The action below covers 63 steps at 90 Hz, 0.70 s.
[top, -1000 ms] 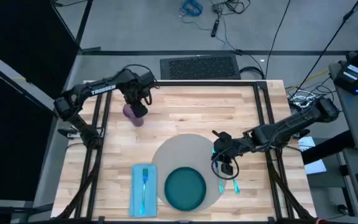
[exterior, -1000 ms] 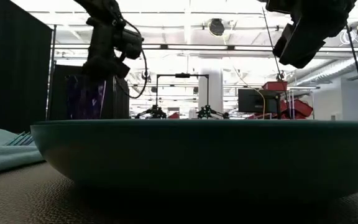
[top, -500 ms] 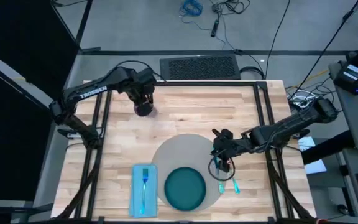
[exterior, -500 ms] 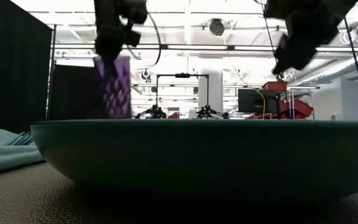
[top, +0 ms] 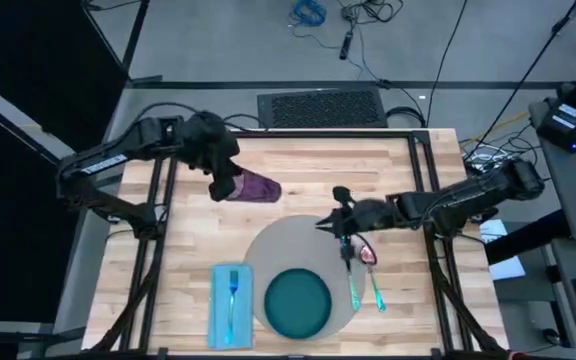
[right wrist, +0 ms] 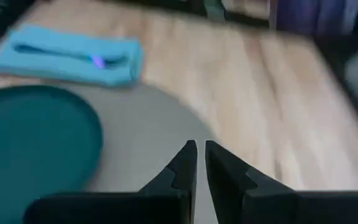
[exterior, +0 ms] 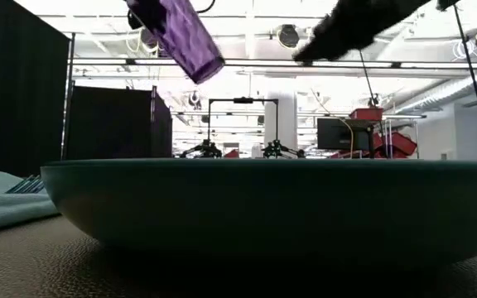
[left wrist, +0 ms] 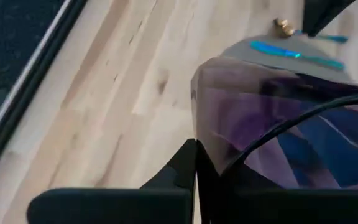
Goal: Set table place
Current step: Move the purple cup to the top right of the table
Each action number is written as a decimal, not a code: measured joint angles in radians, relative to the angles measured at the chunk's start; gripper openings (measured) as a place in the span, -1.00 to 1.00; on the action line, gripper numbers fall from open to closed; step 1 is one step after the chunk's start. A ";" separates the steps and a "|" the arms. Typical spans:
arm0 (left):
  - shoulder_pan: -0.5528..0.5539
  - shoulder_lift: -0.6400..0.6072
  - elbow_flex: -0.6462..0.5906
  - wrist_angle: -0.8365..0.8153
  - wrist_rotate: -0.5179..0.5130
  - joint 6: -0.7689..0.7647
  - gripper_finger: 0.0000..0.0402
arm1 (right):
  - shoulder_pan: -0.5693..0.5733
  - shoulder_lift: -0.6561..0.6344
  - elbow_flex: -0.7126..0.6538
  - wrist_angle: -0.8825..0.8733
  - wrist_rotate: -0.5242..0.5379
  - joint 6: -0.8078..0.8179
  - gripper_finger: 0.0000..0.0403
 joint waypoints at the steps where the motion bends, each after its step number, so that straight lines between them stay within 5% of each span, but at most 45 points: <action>1: -0.004 0.000 0.000 -0.001 -0.001 -0.004 -1.00 | -0.008 -0.002 0.000 0.001 -0.010 -0.012 -0.90; 39: -0.130 0.027 0.000 0.025 -0.072 -0.024 -1.00 | -0.270 -0.079 0.000 0.148 -0.070 0.072 -0.84; 63: -0.130 0.027 0.000 0.017 -0.084 -0.009 -1.00 | -0.354 -0.070 0.000 0.159 -0.189 0.204 -0.14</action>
